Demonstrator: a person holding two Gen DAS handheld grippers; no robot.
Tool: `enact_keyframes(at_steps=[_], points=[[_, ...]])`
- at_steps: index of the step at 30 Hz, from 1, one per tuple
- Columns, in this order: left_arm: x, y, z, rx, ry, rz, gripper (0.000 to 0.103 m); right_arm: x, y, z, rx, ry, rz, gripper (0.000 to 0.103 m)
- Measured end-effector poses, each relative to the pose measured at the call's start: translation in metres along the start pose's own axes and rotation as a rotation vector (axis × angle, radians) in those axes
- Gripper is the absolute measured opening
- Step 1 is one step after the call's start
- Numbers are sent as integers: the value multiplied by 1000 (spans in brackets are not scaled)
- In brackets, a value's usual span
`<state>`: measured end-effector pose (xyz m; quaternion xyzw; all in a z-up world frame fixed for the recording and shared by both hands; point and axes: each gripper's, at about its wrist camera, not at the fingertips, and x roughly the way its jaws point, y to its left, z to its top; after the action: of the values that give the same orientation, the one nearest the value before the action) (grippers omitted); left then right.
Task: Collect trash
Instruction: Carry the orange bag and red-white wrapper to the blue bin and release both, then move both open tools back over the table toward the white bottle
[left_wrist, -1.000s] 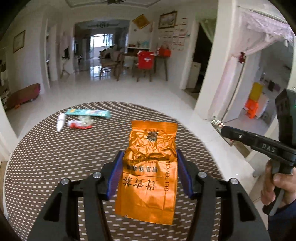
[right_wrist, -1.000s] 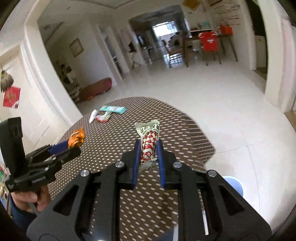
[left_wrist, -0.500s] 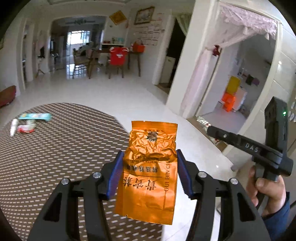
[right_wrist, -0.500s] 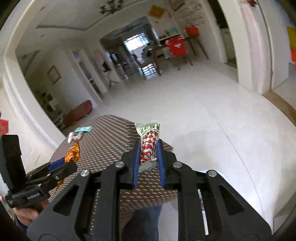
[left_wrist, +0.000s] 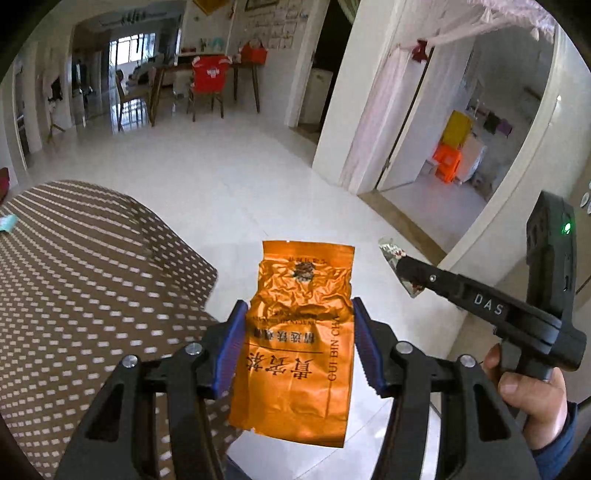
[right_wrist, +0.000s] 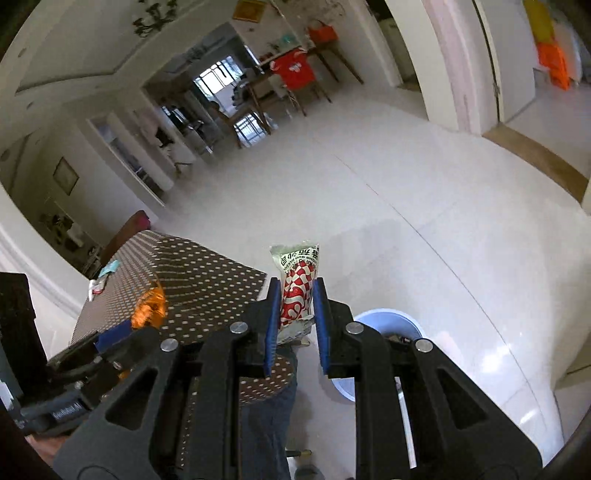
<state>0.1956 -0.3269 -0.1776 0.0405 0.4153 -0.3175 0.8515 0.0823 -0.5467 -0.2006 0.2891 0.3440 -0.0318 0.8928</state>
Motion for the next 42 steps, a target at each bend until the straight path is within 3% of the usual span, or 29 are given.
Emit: enact_keyframes(at_steps=[7, 19, 20, 21, 23, 24, 25, 27, 29, 31, 34, 42], points=[[69, -6, -7, -16, 135, 11, 55, 44, -27, -1, 66, 65, -16, 18], [142, -31, 5, 52, 293, 57, 57, 82, -54, 7, 142, 127, -21, 18], [146, -32, 5, 55, 304, 55, 58, 83, -54, 7, 152, 132, -17, 20], [150, -34, 5, 61, 321, 59, 69, 86, -51, 7, 162, 136, -19, 21], [156, -36, 7, 66, 330, 88, 90, 89, -57, 7, 187, 149, -17, 35], [157, -37, 7, 74, 332, 100, 91, 88, -60, 6, 202, 138, -19, 62], [158, -37, 7, 77, 334, 105, 91, 86, -61, 6, 207, 127, -20, 67], [159, -35, 8, 65, 334, 110, 91, 85, -63, 5, 221, 127, -13, 68], [159, -33, 12, 44, 322, 125, 91, 82, -64, 4, 225, 123, -28, 74], [153, -27, 14, 27, 311, 126, 91, 78, -65, 3, 233, 116, -40, 91], [145, -26, 16, 18, 294, 122, 91, 73, -65, 1, 238, 113, -68, 97], [113, -29, 16, 17, 239, 90, 91, 48, -53, 3, 211, 71, -127, 97]])
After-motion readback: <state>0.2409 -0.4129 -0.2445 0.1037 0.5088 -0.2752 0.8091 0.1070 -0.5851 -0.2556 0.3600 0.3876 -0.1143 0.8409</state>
